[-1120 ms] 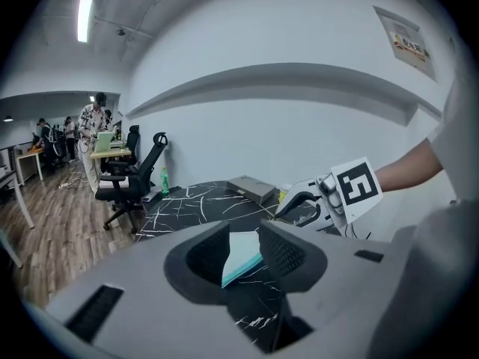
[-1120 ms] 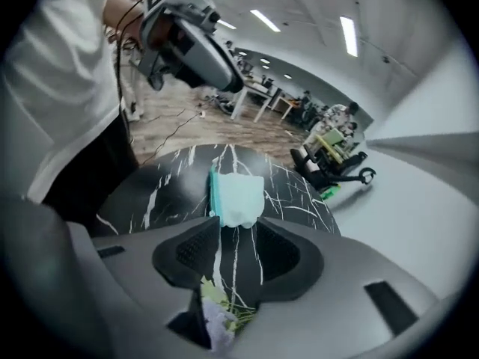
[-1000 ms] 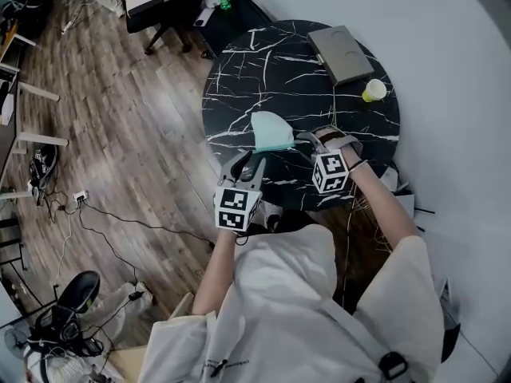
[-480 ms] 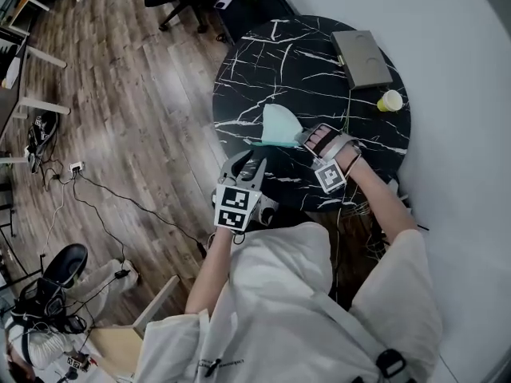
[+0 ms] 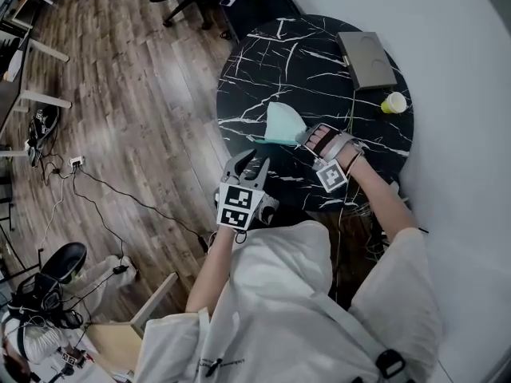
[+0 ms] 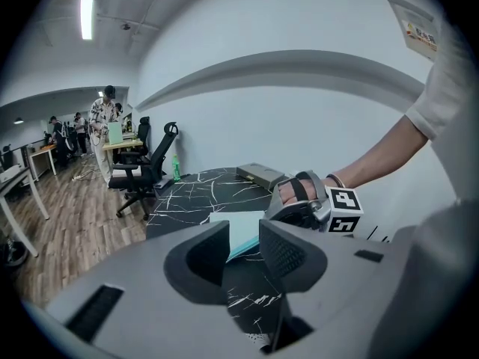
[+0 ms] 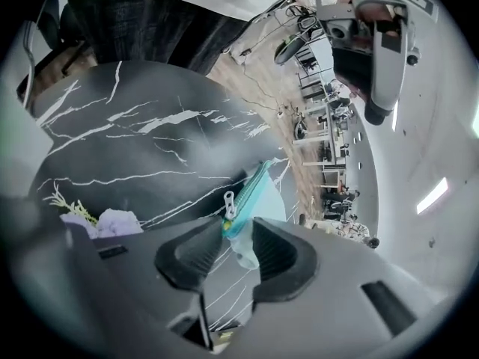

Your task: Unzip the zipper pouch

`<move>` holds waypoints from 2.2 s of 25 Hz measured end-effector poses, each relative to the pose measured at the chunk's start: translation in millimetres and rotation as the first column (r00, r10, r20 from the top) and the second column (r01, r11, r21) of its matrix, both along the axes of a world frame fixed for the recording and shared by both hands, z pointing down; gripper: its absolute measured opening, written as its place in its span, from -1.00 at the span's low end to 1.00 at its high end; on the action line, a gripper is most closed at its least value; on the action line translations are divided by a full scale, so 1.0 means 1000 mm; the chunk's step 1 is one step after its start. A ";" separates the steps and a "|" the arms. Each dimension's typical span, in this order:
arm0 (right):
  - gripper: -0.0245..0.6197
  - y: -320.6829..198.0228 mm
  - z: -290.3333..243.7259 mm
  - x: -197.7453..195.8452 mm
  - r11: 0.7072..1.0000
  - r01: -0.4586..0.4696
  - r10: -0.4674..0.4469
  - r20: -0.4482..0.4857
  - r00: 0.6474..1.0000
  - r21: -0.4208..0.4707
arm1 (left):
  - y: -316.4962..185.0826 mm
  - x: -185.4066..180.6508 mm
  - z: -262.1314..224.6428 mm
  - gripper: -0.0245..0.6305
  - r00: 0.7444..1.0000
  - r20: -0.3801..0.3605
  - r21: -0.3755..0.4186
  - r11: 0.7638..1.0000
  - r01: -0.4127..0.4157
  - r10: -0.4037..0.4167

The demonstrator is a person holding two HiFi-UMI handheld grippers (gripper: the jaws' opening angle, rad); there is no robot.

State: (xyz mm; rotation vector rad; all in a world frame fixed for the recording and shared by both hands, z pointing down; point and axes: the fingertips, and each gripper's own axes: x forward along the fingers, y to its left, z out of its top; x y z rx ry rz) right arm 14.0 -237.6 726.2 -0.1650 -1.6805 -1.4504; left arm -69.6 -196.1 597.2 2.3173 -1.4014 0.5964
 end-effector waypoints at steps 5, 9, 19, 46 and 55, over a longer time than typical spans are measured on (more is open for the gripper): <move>-0.70 -0.004 -0.011 -0.007 0.998 -0.058 0.058 0.014 0.998 -0.010 | 0.002 -0.011 -0.005 -0.52 1.000 -0.001 0.013 1.000 0.022 -0.022; -0.72 -0.002 -0.021 -0.010 0.978 -0.164 0.169 0.024 0.985 -0.128 | 0.001 -0.016 -0.011 -0.52 0.999 -0.014 0.026 0.999 0.041 -0.040; -0.75 -0.002 -0.064 -0.033 0.823 -0.375 0.478 0.164 0.863 -0.427 | -0.002 -0.014 -0.024 -0.52 0.998 -0.031 0.051 0.997 0.055 -0.054; -0.77 0.002 -0.117 -0.044 0.659 -0.390 0.643 0.213 0.736 -0.642 | -0.027 0.017 -0.034 -0.57 0.996 -0.038 0.061 0.995 -0.080 0.082; -0.77 0.013 -0.132 -0.053 0.656 -0.363 0.642 0.237 0.729 -0.661 | -0.028 0.027 -0.027 -0.57 0.991 -0.046 0.023 0.992 -0.121 0.122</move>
